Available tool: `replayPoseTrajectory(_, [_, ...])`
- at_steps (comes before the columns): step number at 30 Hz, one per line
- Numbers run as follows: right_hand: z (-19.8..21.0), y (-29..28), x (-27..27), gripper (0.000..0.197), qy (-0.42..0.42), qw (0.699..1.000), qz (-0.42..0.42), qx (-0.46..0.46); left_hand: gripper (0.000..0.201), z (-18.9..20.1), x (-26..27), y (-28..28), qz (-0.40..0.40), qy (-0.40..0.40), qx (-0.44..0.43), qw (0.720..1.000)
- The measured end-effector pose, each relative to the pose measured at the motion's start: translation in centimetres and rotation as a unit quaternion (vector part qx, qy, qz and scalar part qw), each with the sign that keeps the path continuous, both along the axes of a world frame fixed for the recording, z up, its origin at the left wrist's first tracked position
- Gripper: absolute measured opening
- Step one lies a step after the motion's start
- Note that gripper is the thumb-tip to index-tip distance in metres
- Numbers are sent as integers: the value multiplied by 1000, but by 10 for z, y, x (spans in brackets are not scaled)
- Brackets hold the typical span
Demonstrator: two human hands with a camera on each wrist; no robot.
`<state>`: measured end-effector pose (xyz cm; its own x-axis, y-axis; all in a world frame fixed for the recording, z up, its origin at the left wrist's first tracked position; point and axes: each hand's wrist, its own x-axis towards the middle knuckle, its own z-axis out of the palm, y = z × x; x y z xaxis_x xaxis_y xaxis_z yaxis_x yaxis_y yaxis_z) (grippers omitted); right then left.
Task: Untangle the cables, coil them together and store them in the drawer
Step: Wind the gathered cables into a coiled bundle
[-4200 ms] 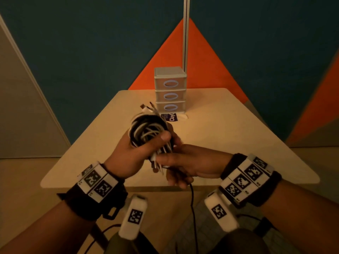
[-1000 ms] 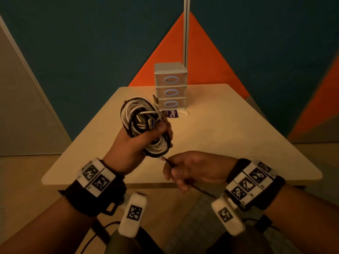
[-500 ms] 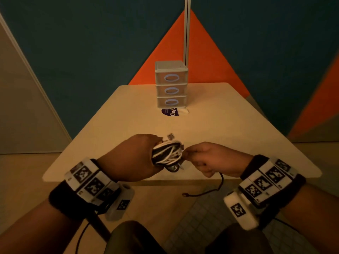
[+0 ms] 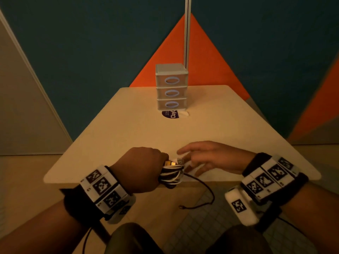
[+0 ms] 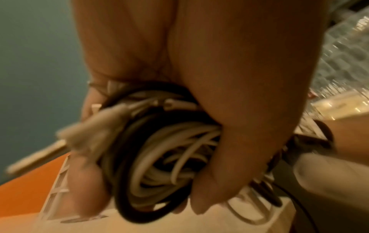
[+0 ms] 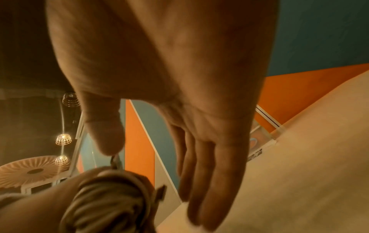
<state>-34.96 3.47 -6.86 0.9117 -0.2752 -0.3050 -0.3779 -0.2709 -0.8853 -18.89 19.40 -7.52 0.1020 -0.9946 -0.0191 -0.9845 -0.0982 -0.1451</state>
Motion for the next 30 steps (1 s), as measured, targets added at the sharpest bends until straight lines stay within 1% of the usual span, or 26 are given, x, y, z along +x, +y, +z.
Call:
replayPoseTrajectory(1, [3, -1, 1, 46, -14, 1000, -6, -23, 30, -1, -2, -1, 1, -24, 12, 1000])
replayPoseTrajectory(3, [9, 3, 5, 83, -29, 995, 6, -97, 30, 0, -8, -2, 4, -50, 31, 998])
replayPoseTrajectory(4, [12, 10, 9, 97, -20, 989, 27, -147, 30, 1, -12, -3, 2, -55, 38, 998])
replayPoseTrajectory(5, [15, 18, 13, 105, -4, 978, 57, -201, 30, 4, -16, -5, -3, -57, 43, 997])
replayPoseTrajectory(6, [15, 26, 18, 107, 16, 963, 90, -252, 28, 6, -21, -5, -8, -60, 46, 997])
replayPoseTrajectory(7, [14, 33, 22, 102, 34, 949, 119, -289, 26, 9, -25, -6, -9, -64, 49, 997])
replayPoseTrajectory(8, [13, 38, 26, 92, 41, 941, 134, -307, 24, 12, -29, -6, -1, -66, 53, 996])
replayPoseTrajectory(10, [11, 42, 30, 74, 44, 940, 133, -310, 27, 14, -33, -5, 30, -63, 58, 996])
replayPoseTrajectory(12, [7, 44, 32, 67, 55, 944, 119, -301, 32, 15, -35, -4, 54, -56, 57, 995])
replayPoseTrajectory(14, [1, 49, 34, 68, 60, 940, 103, -321, 34, 15, -36, -3, 66, -46, 67, 994])
replayPoseTrajectory(16, [-4, 53, 36, 71, 58, 939, 89, -326, 30, 14, -34, -2, 63, -32, 89, 994])
replayPoseTrajectory(18, [-7, 52, 37, 74, 69, 942, 94, -315, 23, 10, -33, -2, 49, -4, 94, 994])
replayPoseTrajectory(20, [-9, 50, 35, 78, 78, 940, 108, -313, 24, 5, -32, -2, 43, 17, 96, 994])
replayPoseTrajectory(23, [-12, 51, 28, 74, 63, 946, 95, -305, 16, 1, -36, -3, 59, 24, 103, 993])
replayPoseTrajectory(25, [-12, 50, 24, 72, 38, 947, 79, -308, 13, 2, -37, -6, 72, 24, 84, 994])
replayPoseTrajectory(27, [-10, 47, 23, 69, 16, 949, 58, -308, 16, 5, -37, -7, 87, 23, 49, 995])
replayPoseTrajectory(29, [-5, 44, 22, 64, 1, 955, 38, -295, 28, 11, -37, -7, 87, 20, 0, 996])
replayPoseTrajectory(30, [-2, 42, 22, 57, -3, 957, 30, -288, 35, 14, -38, -6, 82, 16, -31, 996])
